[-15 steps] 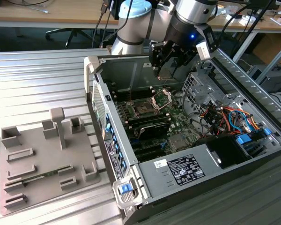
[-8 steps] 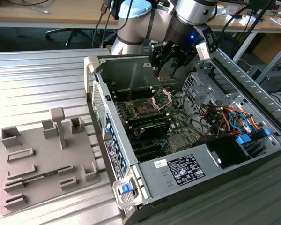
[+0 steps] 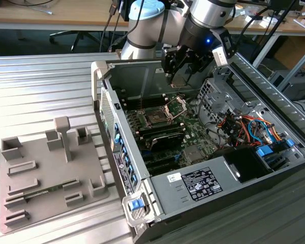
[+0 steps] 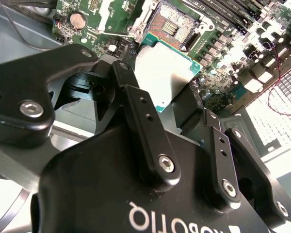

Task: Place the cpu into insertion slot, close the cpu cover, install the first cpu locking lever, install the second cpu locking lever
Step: 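Place the cpu into insertion slot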

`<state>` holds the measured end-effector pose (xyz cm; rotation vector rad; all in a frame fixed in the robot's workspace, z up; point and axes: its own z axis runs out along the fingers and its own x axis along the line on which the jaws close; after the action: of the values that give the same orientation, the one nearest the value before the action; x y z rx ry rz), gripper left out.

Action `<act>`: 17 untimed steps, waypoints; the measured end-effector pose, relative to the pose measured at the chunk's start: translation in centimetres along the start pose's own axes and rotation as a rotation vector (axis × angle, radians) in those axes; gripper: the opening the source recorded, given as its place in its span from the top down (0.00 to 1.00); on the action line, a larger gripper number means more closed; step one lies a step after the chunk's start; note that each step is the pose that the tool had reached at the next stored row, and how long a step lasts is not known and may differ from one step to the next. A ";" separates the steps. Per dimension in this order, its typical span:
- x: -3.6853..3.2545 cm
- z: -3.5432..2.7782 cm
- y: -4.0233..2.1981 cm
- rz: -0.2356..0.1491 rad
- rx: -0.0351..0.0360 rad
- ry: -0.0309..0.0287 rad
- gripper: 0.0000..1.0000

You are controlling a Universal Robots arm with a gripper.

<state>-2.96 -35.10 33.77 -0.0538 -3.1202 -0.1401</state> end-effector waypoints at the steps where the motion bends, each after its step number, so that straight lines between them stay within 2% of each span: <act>1: 0.00 0.01 0.00 0.000 -0.0001 0.0000 0.45; 17: -0.01 0.32 -0.03 0.000 0.0000 0.0000 0.45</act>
<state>-2.96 -35.10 33.44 -0.0538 -3.1202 -0.1401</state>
